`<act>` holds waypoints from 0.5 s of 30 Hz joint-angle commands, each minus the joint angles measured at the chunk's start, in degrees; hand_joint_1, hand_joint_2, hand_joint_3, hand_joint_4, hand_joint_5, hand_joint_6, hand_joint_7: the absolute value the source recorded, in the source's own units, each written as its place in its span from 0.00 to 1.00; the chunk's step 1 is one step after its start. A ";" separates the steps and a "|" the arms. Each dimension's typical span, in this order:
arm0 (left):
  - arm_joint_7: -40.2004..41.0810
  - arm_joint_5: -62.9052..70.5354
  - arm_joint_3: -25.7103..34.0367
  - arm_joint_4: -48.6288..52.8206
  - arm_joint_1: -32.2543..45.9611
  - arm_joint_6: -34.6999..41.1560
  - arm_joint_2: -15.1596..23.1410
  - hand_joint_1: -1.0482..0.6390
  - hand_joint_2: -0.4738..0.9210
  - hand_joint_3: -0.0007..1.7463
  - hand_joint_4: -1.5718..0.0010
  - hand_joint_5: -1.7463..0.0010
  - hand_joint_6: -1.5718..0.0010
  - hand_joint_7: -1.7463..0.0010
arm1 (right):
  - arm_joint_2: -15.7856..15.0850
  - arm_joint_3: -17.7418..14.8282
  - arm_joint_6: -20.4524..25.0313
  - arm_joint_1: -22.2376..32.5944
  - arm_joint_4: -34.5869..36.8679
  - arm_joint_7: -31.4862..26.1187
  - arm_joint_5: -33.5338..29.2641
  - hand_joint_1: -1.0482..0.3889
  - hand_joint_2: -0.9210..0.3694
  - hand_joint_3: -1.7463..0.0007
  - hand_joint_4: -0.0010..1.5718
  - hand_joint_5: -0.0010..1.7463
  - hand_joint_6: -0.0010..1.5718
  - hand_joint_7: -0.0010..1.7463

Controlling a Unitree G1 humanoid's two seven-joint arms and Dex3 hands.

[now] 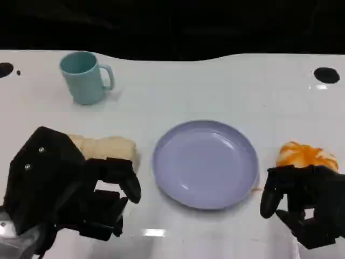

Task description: Grasp the towel on the left side of the plate with the left hand and place it into the plate.

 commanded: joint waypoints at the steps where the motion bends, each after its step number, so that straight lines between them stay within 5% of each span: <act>1: -0.30 0.47 0.18 0.90 0.23 -1.04 0.83 0.60 0.66 0.78 0.51 0.00 0.53 0.09 | -0.61 -0.28 -0.84 -0.29 0.50 0.10 0.24 0.73 0.25 0.40 0.45 1.00 0.44 0.81; 15: -0.35 0.55 0.14 1.07 0.11 -0.96 0.87 0.61 0.67 0.78 0.52 0.00 0.53 0.10 | -0.79 0.12 0.21 -0.56 0.09 0.03 -0.42 0.74 0.25 0.41 0.45 1.00 0.44 0.82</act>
